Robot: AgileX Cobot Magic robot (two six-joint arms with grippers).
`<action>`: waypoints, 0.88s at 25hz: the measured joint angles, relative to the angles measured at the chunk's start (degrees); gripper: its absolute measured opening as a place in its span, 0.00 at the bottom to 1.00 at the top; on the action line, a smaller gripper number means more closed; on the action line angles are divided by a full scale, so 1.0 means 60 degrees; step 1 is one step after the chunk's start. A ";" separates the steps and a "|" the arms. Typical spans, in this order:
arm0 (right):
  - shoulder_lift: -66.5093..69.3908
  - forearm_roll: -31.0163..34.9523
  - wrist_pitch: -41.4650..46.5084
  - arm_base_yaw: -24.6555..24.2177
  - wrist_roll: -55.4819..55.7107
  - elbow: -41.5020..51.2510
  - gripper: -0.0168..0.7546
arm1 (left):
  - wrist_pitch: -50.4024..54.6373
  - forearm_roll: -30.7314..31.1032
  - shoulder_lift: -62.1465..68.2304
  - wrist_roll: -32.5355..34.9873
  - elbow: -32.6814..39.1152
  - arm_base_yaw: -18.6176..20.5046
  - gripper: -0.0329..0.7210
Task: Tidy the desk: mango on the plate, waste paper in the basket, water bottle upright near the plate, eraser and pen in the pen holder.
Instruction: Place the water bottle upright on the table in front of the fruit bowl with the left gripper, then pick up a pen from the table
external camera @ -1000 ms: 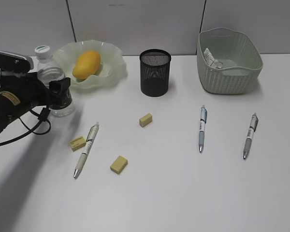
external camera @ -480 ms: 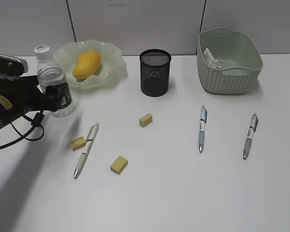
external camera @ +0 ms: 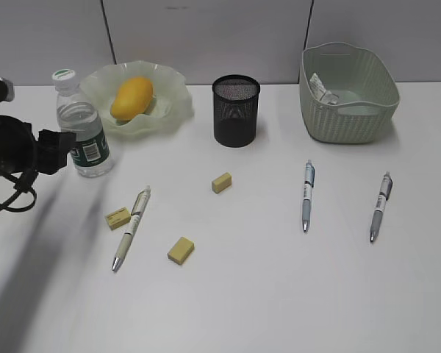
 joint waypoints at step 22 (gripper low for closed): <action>0.0000 0.0007 0.0000 0.0000 0.0000 0.0000 0.71 | 1.2167 -0.1221 -0.2272 0.0198 -0.3230 0.0937 0.76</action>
